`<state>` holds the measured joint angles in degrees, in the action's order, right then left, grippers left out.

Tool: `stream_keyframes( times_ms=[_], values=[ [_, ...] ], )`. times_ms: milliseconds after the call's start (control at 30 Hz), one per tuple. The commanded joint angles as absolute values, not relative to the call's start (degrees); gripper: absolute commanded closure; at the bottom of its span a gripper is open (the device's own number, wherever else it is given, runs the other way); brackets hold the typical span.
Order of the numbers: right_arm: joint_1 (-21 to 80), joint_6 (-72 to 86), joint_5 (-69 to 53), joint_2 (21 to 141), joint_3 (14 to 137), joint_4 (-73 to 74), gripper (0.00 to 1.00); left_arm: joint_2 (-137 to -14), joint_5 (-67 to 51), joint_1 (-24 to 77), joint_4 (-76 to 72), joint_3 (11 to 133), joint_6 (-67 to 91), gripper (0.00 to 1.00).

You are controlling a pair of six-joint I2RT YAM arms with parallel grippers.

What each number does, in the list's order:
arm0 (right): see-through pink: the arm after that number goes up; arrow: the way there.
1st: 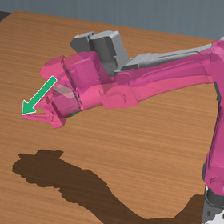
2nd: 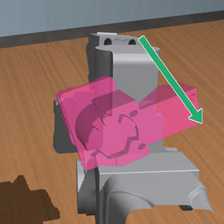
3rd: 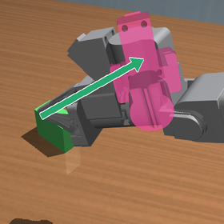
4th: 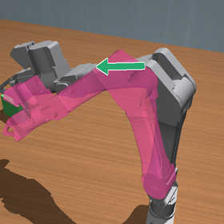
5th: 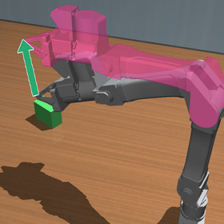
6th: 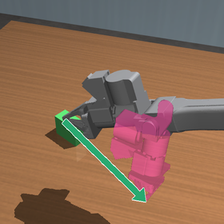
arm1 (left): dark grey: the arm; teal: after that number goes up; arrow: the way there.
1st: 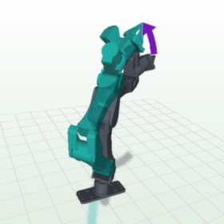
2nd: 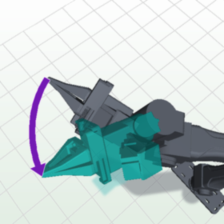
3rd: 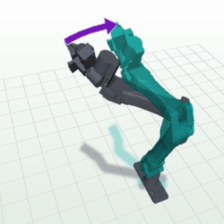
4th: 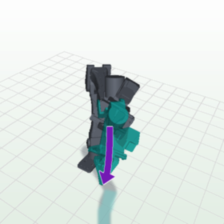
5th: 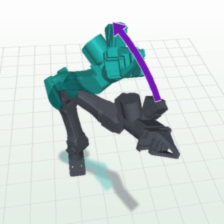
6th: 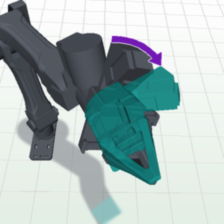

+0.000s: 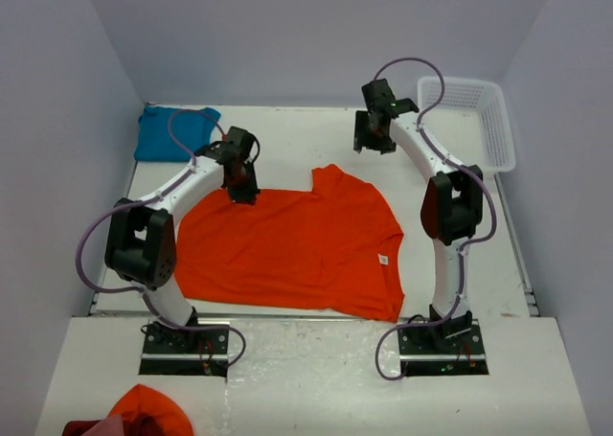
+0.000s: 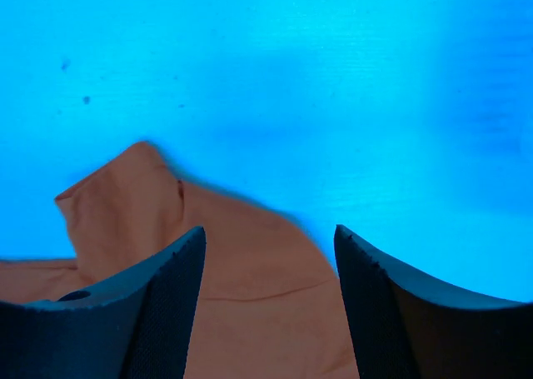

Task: Fold and stack the t-shirts
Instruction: Grap the side of the flattened tshirt furthest away from the robot with both arms

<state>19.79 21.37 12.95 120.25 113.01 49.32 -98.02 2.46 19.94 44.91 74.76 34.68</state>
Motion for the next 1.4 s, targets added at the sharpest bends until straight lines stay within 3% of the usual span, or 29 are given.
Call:
stream_keyframes(
  times_ms=[0,200,600,1033,1367],
  values=[
    [17.4,14.0,2.9,123.6,119.6,52.6,0.37,-97.8,-3.3,20.1,39.0,77.5,30.2,1.00],
    [12.0,10.1,-8.8,128.1,117.3,54.2,0.38,-98.3,-5.0,20.2,39.0,77.5,27.4,1.00],
    [10.8,9.8,-24.1,129.3,111.4,53.5,0.36,-97.6,-9.6,20.2,40.2,78.5,26.7,1.00],
    [10.8,14.1,-21.6,132.2,107.1,50.7,0.38,-92.5,-9.6,20.1,43.5,78.8,24.9,1.00],
    [11.4,17.8,-19.0,136.0,111.2,54.6,0.43,-92.0,-10.4,20.1,42.1,74.8,23.9,1.00]
  ],
)
